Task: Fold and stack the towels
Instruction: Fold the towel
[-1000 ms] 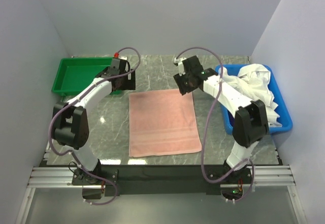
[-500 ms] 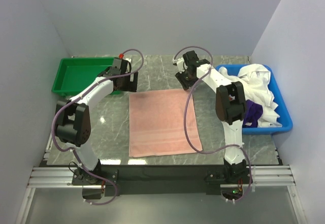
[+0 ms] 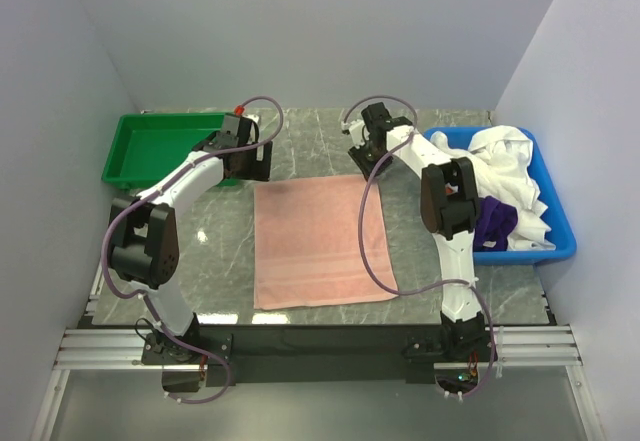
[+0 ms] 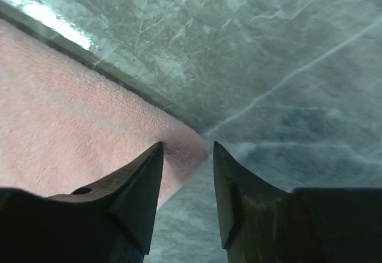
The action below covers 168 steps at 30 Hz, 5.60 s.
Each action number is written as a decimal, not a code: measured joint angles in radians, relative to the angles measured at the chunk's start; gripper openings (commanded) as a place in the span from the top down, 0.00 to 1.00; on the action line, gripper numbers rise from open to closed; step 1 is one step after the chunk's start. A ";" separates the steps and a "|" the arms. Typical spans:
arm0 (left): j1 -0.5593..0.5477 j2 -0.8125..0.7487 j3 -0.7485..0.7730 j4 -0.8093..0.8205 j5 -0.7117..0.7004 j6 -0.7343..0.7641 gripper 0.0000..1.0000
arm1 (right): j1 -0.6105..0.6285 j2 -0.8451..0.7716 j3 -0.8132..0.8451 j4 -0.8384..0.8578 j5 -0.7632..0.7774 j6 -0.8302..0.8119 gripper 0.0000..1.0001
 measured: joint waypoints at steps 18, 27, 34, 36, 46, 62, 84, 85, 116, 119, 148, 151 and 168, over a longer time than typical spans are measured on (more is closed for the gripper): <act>-0.014 0.114 0.059 -0.032 0.012 0.004 0.04 | -0.005 0.040 0.028 -0.029 -0.039 0.002 0.84; -0.014 0.192 0.142 -0.066 0.014 0.046 0.06 | -0.017 0.017 -0.019 0.013 -0.053 0.002 1.00; -0.014 0.238 0.175 -0.071 0.042 0.104 0.06 | -0.031 -0.023 -0.092 0.075 -0.029 0.005 1.00; -0.014 0.258 0.192 -0.071 0.053 0.113 0.07 | -0.037 -0.033 -0.111 0.094 -0.014 0.008 1.00; -0.014 0.349 0.288 -0.094 0.087 0.158 0.12 | -0.048 -0.042 -0.126 0.117 0.021 0.019 1.00; -0.002 0.414 0.379 -0.111 0.135 0.191 0.39 | -0.048 -0.058 -0.159 0.151 0.029 0.027 1.00; -0.001 0.495 0.428 -0.131 0.174 0.194 0.45 | -0.048 -0.068 -0.174 0.165 0.030 0.031 1.00; -0.001 0.497 0.431 -0.133 0.172 0.192 0.45 | -0.048 -0.068 -0.175 0.166 0.030 0.031 1.00; -0.007 0.524 0.478 -0.077 0.121 0.163 0.99 | -0.048 -0.097 -0.178 0.244 0.069 0.075 1.00; -0.004 0.524 0.478 -0.034 0.102 0.172 0.99 | -0.048 -0.111 -0.178 0.283 0.078 0.081 1.00; 0.026 0.230 0.096 0.410 0.068 0.164 0.99 | -0.042 -0.310 -0.399 0.623 0.077 0.047 1.00; 0.026 0.180 0.028 0.435 0.077 0.164 0.99 | -0.039 -0.373 -0.470 0.669 0.067 0.044 1.00; 0.002 -0.177 -0.286 0.463 0.108 0.076 0.99 | 0.017 -0.764 -0.922 0.808 0.076 0.067 1.00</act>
